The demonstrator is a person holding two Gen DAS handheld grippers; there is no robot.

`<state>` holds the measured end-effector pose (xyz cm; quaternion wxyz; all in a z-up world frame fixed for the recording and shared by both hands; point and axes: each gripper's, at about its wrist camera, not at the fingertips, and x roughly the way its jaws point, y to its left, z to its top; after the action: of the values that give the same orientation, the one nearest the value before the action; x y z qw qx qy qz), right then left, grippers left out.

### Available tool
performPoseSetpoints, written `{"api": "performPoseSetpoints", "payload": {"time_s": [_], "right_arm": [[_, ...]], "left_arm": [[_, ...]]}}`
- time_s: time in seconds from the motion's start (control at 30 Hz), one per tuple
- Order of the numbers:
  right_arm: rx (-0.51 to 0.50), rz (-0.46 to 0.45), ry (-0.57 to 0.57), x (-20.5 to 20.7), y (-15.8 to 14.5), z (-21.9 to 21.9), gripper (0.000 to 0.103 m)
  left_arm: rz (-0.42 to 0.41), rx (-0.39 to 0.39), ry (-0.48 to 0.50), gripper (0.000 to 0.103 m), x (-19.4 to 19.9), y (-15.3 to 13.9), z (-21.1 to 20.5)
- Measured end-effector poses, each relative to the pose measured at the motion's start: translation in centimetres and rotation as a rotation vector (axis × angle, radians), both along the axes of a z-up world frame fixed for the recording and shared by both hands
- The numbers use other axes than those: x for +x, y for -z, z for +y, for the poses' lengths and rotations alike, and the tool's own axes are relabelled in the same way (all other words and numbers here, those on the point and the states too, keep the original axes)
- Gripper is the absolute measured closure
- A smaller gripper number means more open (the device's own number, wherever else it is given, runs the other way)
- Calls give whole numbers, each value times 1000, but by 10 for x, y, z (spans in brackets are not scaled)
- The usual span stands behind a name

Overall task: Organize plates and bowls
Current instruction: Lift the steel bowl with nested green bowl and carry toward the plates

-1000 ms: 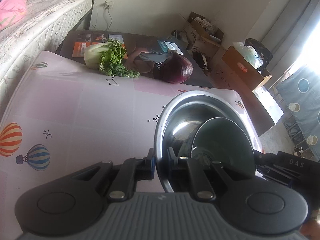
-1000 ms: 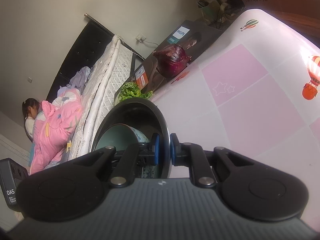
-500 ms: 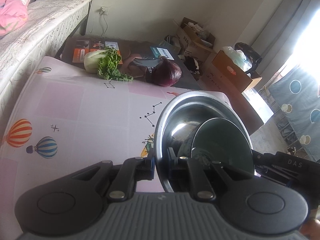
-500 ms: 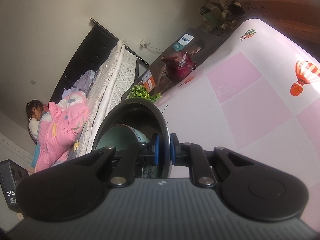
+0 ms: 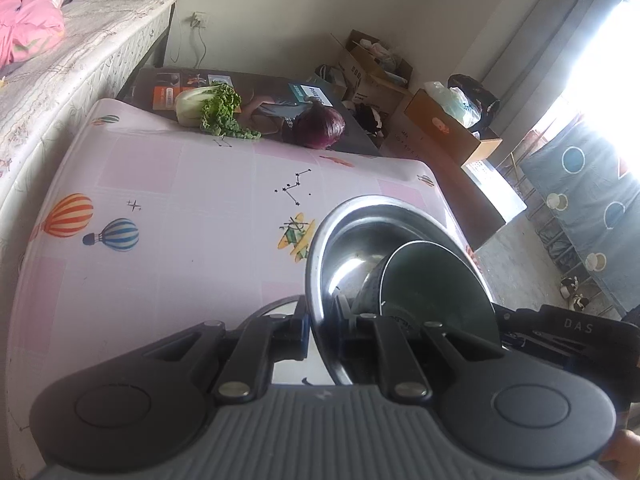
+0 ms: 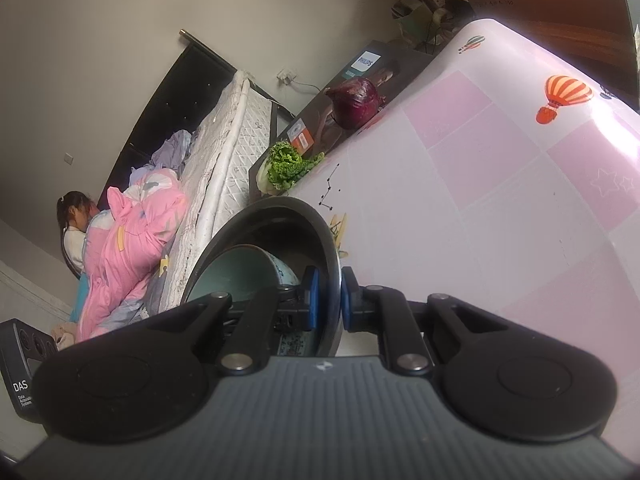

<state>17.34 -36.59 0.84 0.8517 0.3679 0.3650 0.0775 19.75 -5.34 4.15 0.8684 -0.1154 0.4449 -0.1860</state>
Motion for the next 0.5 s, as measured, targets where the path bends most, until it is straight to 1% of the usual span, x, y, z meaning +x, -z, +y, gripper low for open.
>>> {"api": "performPoseSetpoints", "payload": {"time_s": [0.27, 0.5], "right_arm": [[8, 33, -19, -40, 10, 19, 91], [14, 73, -28, -61, 28, 29, 91]], "left_arm": [[19, 4, -1, 92, -33, 10, 17], [55, 9, -7, 92, -47, 27, 24]]}}
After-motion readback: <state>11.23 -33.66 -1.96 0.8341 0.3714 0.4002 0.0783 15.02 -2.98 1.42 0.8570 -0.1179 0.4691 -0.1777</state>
